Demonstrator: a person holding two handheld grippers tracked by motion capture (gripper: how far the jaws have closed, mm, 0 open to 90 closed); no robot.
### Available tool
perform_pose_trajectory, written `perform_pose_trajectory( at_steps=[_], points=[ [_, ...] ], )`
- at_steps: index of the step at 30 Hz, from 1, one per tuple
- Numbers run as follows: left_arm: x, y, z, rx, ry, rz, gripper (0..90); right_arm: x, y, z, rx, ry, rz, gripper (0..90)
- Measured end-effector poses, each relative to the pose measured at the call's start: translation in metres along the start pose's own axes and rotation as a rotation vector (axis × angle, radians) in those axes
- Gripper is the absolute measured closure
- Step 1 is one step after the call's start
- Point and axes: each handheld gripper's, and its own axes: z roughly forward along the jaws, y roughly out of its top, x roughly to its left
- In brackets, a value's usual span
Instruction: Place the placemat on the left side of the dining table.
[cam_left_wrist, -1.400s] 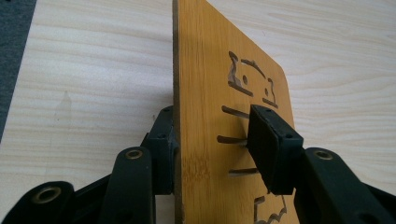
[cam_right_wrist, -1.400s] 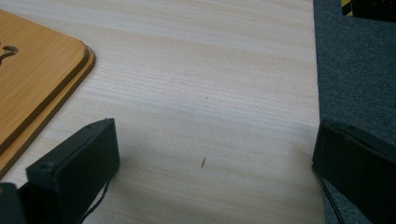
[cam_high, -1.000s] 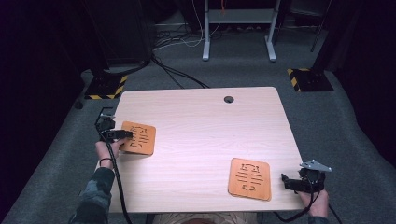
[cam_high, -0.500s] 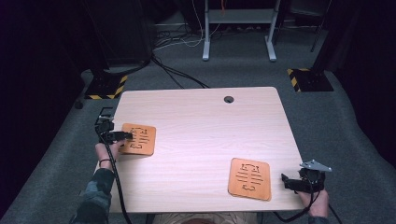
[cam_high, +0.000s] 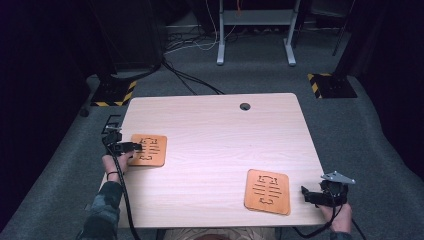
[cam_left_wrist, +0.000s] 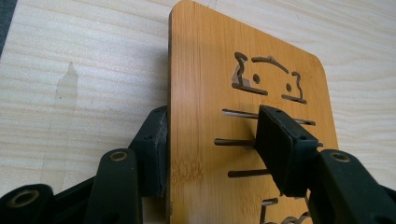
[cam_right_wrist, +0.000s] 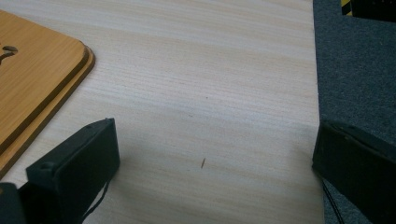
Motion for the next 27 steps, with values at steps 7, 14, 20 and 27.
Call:
perform_pose_trajectory(
  at_steps=[7, 14, 20, 27],
  points=[
    [0.003, -0.001, 0.003, 0.001, -0.008, -0.011, 46.0, 0.0, 0.0, 0.0, 0.001, 0.0, -0.001, 0.0],
    [0.001, -0.002, 0.005, 0.003, 0.036, 0.021, 44.9, 0.0, 0.0, 0.0, 0.001, 0.0, -0.001, 0.0],
    [-0.009, -0.002, 0.009, 0.0, 0.12, 0.084, 40.3, 0.0, 0.0, 0.0, 0.0, 0.0, -0.001, 0.0],
    [-0.016, -0.005, 0.013, 0.007, 0.188, 0.145, 22.7, 0.0, 0.0, 0.0, 0.0, 0.0, -0.002, 0.0]
  ],
)
